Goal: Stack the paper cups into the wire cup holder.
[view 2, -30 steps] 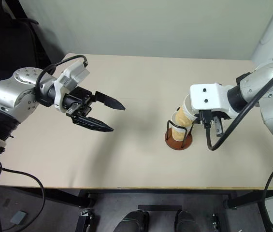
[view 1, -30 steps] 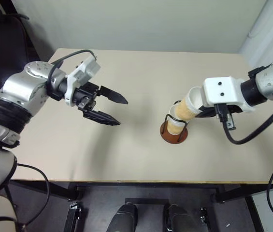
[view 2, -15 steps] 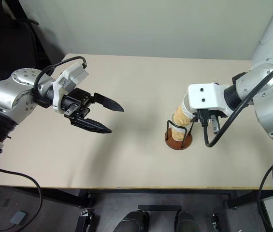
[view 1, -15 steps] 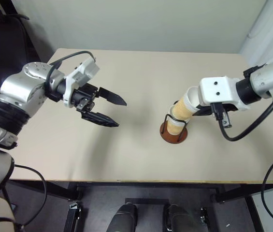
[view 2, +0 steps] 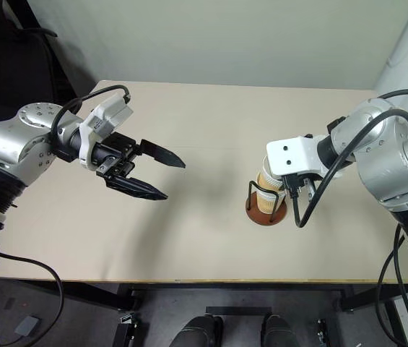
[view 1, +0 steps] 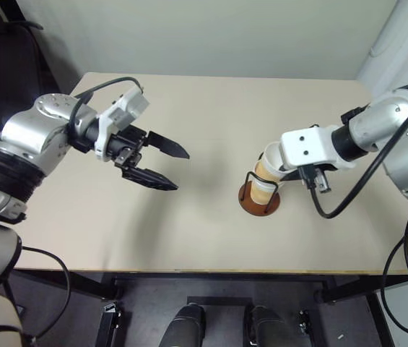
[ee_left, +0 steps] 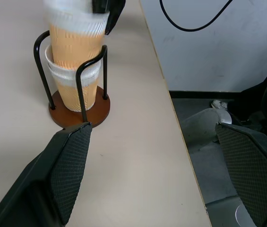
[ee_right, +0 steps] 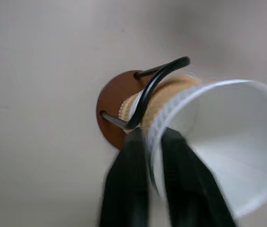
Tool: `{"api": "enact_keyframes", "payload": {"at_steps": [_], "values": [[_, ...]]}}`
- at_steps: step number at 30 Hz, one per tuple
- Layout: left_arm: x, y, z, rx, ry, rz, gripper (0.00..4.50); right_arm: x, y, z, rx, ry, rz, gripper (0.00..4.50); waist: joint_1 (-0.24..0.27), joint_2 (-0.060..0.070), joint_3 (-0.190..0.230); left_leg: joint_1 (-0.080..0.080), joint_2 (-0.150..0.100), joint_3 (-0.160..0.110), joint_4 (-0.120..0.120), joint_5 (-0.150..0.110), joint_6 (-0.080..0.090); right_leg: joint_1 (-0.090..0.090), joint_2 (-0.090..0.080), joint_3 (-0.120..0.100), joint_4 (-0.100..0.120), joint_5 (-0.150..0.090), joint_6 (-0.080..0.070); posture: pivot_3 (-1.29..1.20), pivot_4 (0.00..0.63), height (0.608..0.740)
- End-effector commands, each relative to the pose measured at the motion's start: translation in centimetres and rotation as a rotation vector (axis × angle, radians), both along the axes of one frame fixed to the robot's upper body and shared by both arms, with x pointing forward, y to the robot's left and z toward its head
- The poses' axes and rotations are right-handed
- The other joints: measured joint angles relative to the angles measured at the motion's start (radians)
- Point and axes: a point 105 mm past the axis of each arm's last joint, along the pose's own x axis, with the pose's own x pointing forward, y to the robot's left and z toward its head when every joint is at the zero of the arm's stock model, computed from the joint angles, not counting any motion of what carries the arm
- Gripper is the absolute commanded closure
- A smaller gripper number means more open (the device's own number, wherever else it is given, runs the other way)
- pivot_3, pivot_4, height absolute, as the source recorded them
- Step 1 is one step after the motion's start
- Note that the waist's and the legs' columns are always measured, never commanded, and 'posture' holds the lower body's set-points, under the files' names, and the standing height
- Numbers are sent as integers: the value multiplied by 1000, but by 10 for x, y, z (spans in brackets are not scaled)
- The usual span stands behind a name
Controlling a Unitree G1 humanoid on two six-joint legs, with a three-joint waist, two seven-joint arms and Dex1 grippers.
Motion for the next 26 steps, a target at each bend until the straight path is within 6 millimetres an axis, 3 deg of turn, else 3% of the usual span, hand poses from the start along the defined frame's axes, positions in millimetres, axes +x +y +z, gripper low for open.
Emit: {"api": "enact_keyframes", "payload": {"at_steps": [1,4,8,12,15,19,26], "values": [[-5,3,10,-11,-24,-24,0,3,7,21,43,-63,5,2796,-1,0,0,0,0,0,0,0,0,0,0,0,0,0,0,0,150,740],[-5,3,10,-11,-23,-22,0,0,21,39,196,-29,-15,1778,-3,0,0,0,0,0,0,0,0,0,0,0,0,0,0,0,150,740],[-1,7,9,-19,-14,8,0,-3,26,70,429,-34,-79,1778,0,0,0,0,0,0,-1,1,-2,-1,0,0,0,0,-1,0,150,740],[18,19,19,-73,6,134,0,-9,-1,90,585,-87,-198,1778,11,0,0,-1,-1,0,-1,2,-5,0,0,-1,0,-1,-3,0,150,740],[26,34,29,-110,1,232,0,-14,-36,85,587,-131,-311,1778,18,-3,0,-1,-1,-2,-1,1,-6,0,-1,-1,0,-1,-3,0,150,740],[26,53,23,-84,-8,306,0,-17,-63,74,593,-138,-412,1778,13,-2,0,-1,-3,-1,-1,-2,-9,-1,-1,0,-1,-2,-1,0,150,740],[29,70,13,-115,14,394,0,-15,-85,54,591,-157,-503,1778,4,-2,0,1,0,-1,-2,-1,-10,-1,1,0,1,-3,3,0,150,740]]}}
